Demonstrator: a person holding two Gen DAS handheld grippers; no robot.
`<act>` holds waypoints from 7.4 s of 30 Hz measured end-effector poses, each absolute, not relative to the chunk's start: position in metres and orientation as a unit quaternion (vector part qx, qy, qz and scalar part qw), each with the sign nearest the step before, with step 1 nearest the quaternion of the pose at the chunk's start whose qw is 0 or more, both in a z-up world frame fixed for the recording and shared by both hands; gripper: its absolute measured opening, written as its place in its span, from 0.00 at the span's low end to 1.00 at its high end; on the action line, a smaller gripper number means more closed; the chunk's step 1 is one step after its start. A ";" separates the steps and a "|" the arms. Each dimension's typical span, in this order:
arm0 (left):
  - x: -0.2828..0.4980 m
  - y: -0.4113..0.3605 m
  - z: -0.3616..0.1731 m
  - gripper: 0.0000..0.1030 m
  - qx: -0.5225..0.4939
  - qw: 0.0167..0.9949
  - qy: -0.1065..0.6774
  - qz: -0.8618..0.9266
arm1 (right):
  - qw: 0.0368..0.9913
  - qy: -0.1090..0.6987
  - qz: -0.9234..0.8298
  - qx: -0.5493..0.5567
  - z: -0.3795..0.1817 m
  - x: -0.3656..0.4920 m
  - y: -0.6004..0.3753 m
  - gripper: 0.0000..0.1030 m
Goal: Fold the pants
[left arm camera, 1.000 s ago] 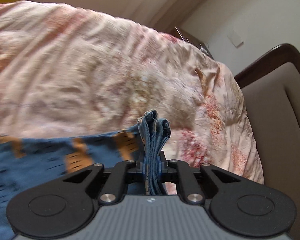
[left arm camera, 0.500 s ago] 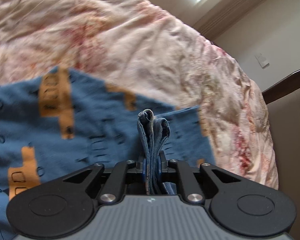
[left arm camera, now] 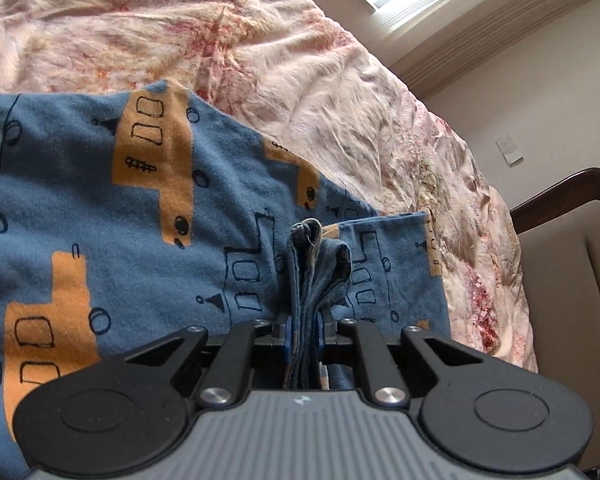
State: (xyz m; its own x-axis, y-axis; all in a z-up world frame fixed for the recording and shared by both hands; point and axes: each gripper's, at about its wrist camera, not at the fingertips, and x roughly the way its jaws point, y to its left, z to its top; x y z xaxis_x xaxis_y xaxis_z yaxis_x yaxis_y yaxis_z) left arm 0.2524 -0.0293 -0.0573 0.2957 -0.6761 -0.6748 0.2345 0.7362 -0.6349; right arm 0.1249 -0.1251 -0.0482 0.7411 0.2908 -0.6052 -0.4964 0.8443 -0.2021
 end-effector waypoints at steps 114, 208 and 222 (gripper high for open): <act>0.130 0.170 -0.030 1.00 -0.272 0.880 0.378 0.098 | 0.915 0.266 0.180 -0.246 -0.058 0.260 -0.109 0.99; 0.116 -0.179 -0.040 0.67 0.178 0.901 0.301 -0.257 | 0.952 0.263 0.147 0.054 -0.018 0.208 -0.338 0.99; 0.145 -0.063 0.000 0.98 -0.069 0.951 0.296 -0.060 | 0.974 0.208 0.086 -0.024 -0.009 0.173 -0.299 0.99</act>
State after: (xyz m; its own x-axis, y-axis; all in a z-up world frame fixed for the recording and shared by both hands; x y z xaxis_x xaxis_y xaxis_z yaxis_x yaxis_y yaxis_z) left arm 0.1448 -0.0629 0.0002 0.8172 -0.1543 -0.5553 0.0726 0.9834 -0.1664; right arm 0.1731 -0.2986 -0.0093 0.8985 0.1579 -0.4095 -0.1779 0.9840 -0.0109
